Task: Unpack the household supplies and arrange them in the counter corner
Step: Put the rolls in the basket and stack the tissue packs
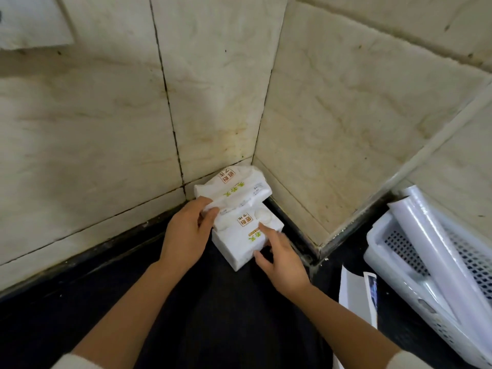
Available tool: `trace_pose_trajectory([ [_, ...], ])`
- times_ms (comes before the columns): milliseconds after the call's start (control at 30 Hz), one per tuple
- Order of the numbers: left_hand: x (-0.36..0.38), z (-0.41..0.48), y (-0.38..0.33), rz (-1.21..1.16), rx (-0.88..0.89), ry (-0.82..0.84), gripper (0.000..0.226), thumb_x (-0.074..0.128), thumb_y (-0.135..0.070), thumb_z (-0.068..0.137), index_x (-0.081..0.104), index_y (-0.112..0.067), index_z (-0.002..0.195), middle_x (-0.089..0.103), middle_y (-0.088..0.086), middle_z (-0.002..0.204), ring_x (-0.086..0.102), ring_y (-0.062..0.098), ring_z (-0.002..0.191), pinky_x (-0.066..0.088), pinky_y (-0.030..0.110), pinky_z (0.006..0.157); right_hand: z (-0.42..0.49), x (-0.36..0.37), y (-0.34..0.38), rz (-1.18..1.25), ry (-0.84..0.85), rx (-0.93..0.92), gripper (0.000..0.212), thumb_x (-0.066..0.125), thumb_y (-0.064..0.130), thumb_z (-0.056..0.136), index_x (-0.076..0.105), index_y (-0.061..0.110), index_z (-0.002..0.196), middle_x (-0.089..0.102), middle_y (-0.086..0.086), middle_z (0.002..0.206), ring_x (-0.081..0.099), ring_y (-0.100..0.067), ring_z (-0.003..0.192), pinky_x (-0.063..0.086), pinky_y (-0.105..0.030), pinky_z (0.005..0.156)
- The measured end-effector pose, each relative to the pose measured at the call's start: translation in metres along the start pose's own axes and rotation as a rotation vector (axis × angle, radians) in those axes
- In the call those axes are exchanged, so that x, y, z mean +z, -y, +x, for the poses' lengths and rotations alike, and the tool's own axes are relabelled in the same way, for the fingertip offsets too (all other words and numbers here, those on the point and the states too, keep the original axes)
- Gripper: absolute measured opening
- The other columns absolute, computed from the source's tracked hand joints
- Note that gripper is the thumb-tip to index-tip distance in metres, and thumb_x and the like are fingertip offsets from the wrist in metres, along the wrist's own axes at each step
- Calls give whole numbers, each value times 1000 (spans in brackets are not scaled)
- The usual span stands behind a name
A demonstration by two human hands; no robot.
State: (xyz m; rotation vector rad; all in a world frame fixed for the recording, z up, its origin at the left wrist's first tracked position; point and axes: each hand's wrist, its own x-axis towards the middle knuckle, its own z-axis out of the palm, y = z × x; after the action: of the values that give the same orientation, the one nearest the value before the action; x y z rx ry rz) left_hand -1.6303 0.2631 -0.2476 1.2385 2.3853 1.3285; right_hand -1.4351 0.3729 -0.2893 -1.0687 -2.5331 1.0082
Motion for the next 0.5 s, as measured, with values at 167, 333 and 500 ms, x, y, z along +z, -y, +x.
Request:
trace_pose_trajectory([
  [167,-1,7,3,43,14,-7,26,54,-33,93,60,-17,113,58,-4,81,52,4,66,37,14,59,39,8,20,46,-118,39,47,64,34,87,35,35,124,55,8,119,57,-13,103,53,-39,80],
  [333,7,12,9,88,31,8,29,56,-30,93,60,-13,117,64,4,105,57,14,82,46,26,74,61,19,31,108,-151,141,34,71,33,84,43,24,101,62,4,102,62,-14,91,55,-42,80],
  [500,12,8,12,127,-42,65,35,54,-44,91,54,-27,121,62,-4,111,58,8,82,45,22,68,61,12,27,115,-123,131,33,71,33,84,47,21,102,61,5,106,59,-14,95,52,-36,81],
])
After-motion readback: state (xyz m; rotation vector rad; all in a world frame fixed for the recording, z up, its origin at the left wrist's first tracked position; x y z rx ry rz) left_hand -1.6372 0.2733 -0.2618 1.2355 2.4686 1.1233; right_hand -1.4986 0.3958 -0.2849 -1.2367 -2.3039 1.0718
